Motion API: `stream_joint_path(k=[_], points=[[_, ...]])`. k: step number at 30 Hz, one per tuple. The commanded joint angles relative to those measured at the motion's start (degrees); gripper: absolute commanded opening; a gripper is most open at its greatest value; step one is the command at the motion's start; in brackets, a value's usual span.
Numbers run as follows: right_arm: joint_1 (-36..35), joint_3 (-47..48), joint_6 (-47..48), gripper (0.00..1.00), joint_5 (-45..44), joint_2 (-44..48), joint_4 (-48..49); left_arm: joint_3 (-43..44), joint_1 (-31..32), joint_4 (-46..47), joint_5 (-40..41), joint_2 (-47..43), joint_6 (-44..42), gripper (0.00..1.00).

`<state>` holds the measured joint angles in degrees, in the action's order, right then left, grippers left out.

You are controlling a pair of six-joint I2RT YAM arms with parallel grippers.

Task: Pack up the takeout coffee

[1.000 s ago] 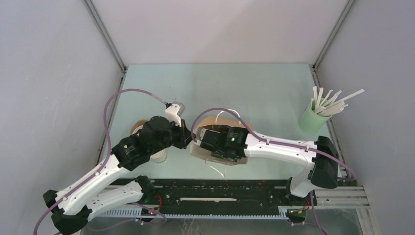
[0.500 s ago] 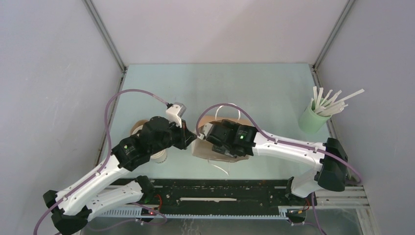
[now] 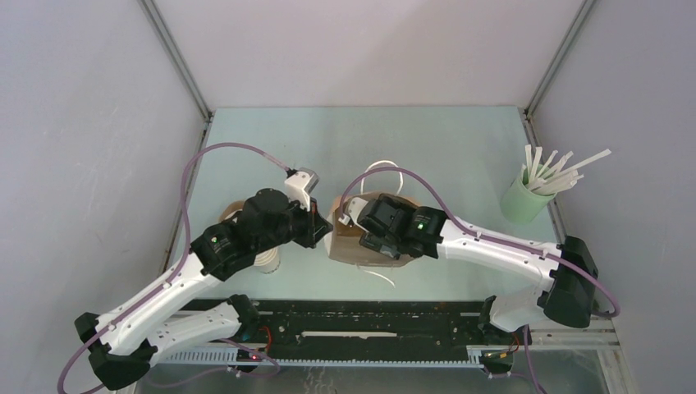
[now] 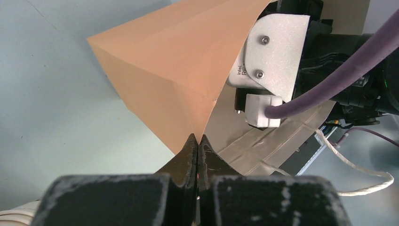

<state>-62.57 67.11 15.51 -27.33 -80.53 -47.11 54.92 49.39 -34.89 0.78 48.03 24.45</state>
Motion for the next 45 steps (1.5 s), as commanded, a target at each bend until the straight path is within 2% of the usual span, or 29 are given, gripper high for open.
stream_joint_path(k=[1,8,21,31,45], points=[[0.66,0.04,2.05,0.41,-2.74,-0.35,4.35,3.65,0.32,-1.76,-2.96,-0.06,-1.68,0.0],[-0.41,1.16,0.95,0.4,-4.23,2.1,6.12,3.37,0.32,-2.82,-2.19,0.06,-2.36,0.0],[-0.94,1.98,2.78,0.39,-7.61,0.92,5.42,4.9,0.32,-4.97,-1.18,1.12,-3.21,0.0],[0.78,-1.0,8.13,0.39,-5.46,-0.59,14.36,5.81,0.27,-6.12,-0.95,1.54,-3.35,0.0],[5.88,-6.31,14.78,0.39,1.75,0.02,20.0,10.08,0.3,-8.38,2.7,4.39,-3.95,0.0]])
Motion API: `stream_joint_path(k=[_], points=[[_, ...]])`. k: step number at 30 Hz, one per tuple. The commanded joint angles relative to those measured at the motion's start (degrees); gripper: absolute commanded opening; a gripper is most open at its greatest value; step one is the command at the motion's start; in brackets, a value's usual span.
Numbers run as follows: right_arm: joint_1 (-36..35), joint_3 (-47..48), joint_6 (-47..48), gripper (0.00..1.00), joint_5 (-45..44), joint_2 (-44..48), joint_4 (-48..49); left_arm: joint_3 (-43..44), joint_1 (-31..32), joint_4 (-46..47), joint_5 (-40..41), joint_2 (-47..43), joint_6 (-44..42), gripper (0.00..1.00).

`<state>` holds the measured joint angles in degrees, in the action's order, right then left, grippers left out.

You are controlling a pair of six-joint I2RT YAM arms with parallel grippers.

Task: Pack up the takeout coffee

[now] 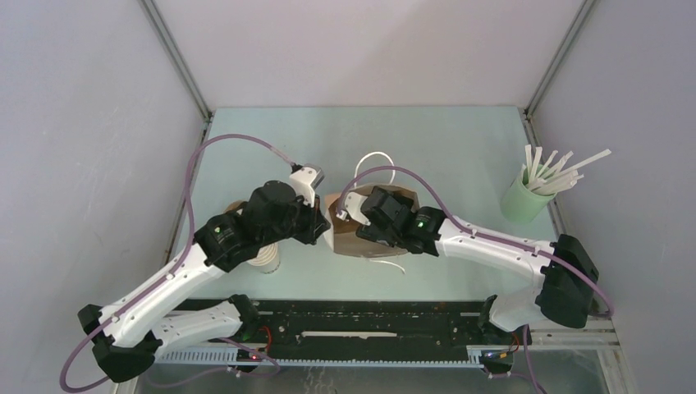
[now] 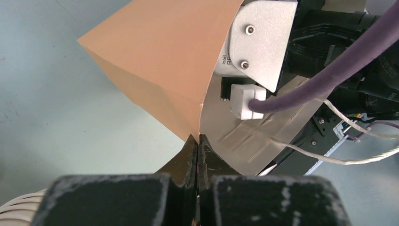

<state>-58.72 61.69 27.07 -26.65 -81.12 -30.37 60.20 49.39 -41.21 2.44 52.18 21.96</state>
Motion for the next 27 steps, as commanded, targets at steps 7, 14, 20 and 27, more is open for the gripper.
stream_joint_path(k=[7,14,20,27], points=[[2.78,-0.58,5.1,0.4,1.96,2.16,5.04,8.53,0.2,-5.23,2.61,2.36,-0.71,0.0],[3.79,-1.17,6.59,0.41,4.74,1.06,7.9,12.76,-0.59,-7.94,3.35,5.83,1.52,0.0],[3.26,-0.64,7.27,0.41,5.89,2.18,4.92,17.01,-0.92,-10.55,1.64,9.71,2.0,0.0],[3.62,0.4,6.82,0.41,4.42,0.11,4.03,14.69,-0.91,-9.64,-1.96,10.67,4.73,0.0]])
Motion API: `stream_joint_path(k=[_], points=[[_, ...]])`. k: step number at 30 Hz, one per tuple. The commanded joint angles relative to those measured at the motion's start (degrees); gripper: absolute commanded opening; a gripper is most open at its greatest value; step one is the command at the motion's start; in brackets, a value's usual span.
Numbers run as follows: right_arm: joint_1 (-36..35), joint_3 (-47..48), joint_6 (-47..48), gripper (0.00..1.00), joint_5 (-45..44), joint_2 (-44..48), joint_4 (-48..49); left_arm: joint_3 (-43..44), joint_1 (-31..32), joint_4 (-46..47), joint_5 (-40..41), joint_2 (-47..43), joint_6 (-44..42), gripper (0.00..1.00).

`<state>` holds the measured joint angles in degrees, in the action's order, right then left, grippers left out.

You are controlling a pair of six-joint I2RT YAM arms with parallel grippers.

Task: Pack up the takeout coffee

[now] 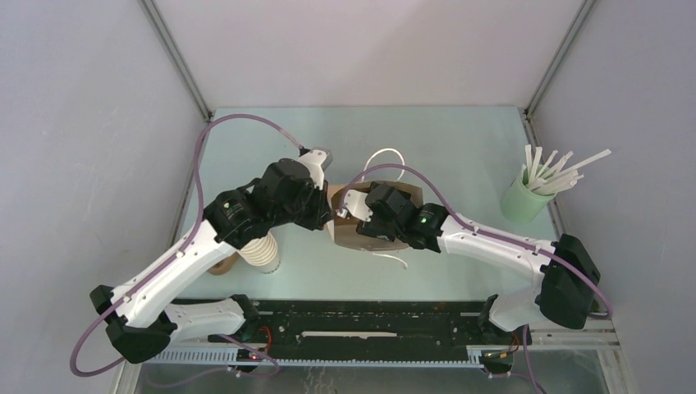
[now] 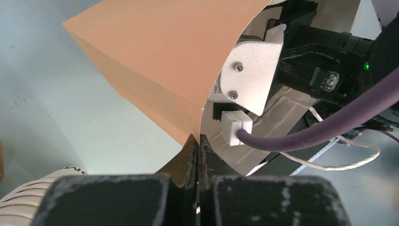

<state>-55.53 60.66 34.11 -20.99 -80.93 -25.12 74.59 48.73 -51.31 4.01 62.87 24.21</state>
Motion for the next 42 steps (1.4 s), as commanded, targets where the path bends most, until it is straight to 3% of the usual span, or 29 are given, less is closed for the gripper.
stream_joint_path(k=[1,9,17,25,34,42], points=[[0.69,1.41,-1.89,0.41,-0.82,-0.04,-1.11,-0.46,-0.3,0.38,-3.57,0.05,2.77,0.0],[2.67,2.29,-17.46,0.41,1.22,-1.74,1.0,-4.05,-0.47,0.05,-5.26,-1.23,2.94,0.0],[3.71,2.97,-22.25,0.41,1.25,-4.66,3.21,-4.1,-1.17,0.06,-5.2,-1.64,2.84,0.0],[4.11,3.52,-21.2,0.42,1.74,-6.96,3.86,-4.8,-1.52,0.49,-4.93,-2.32,3.23,0.0],[2.53,3.47,-6.99,0.45,-1.78,-11.21,2.94,-4.72,-2.05,0.44,-4.87,-2.23,3.24,0.0],[2.65,5.29,-5.82,0.5,0.29,-12.5,3.2,-4.63,-2.87,0.1,-4.85,-2.18,3.23,0.0]])
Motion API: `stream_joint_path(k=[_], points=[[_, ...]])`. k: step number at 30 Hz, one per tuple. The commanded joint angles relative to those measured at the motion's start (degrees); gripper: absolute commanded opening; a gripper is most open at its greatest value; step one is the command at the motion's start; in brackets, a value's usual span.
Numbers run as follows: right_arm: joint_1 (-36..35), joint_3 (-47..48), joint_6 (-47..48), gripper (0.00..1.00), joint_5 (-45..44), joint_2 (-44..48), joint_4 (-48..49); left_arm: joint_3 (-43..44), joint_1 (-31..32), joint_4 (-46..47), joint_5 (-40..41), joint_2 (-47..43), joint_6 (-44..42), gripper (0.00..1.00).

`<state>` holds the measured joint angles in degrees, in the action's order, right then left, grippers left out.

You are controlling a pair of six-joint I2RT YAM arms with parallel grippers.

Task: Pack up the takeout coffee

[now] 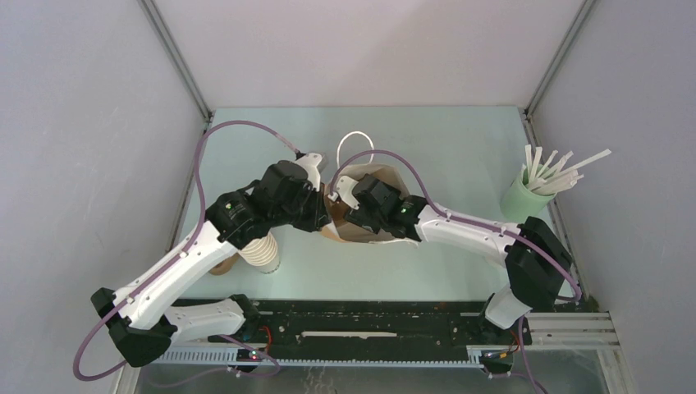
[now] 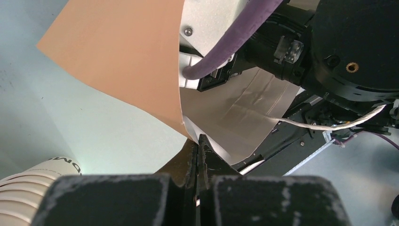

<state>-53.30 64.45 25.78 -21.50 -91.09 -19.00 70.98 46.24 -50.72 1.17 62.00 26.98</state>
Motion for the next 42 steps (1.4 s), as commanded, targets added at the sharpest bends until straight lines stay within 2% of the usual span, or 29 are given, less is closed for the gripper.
stream_joint_path(k=[1,6,8,11,13,14,25,34,42], points=[[0.51,2.37,2.25,0.51,0.84,-2.46,-3.07,-1.03,-0.43,-0.54,-2.09,-1.25,0.54,0.0],[0.55,6.15,0.61,0.6,0.23,-2.33,-5.44,-0.84,-0.7,-0.65,-2.1,-0.98,0.55,0.0],[0.37,6.47,-0.19,0.67,-0.87,-1.26,-6.67,-0.84,-0.99,-0.74,-2.01,-1.05,0.55,0.0],[-0.12,6.53,-1.7,0.79,-1.81,0.99,-8.42,-1.17,-1.64,-0.88,-2.04,-1.22,0.65,0.0],[-0.29,6.48,-2.92,0.98,-1.06,2.56,-9.75,-1.59,-2.06,-0.81,-2.18,-1.48,0.85,0.0],[-0.46,6.48,-3.38,0.99,-0.41,3.26,-10.45,-1.75,-2.23,-0.79,-2.22,-1.73,0.88,0.0],[-5.28,7.54,-6.17,1.0,0.13,10.45,-17.4,-2.3,-3.57,-0.55,-3.35,-1.73,0.85,0.0],[-10.01,12.42,-15.03,1.0,-1.22,16.76,-27.6,-0.38,-4.26,-1.77,-4.54,-0.07,0.58,0.0],[-15.36,18.85,-23.03,1.0,-3.03,24.38,-29.93,5.7,-4.33,-6.97,-5.42,4.05,3.29,0.0]])
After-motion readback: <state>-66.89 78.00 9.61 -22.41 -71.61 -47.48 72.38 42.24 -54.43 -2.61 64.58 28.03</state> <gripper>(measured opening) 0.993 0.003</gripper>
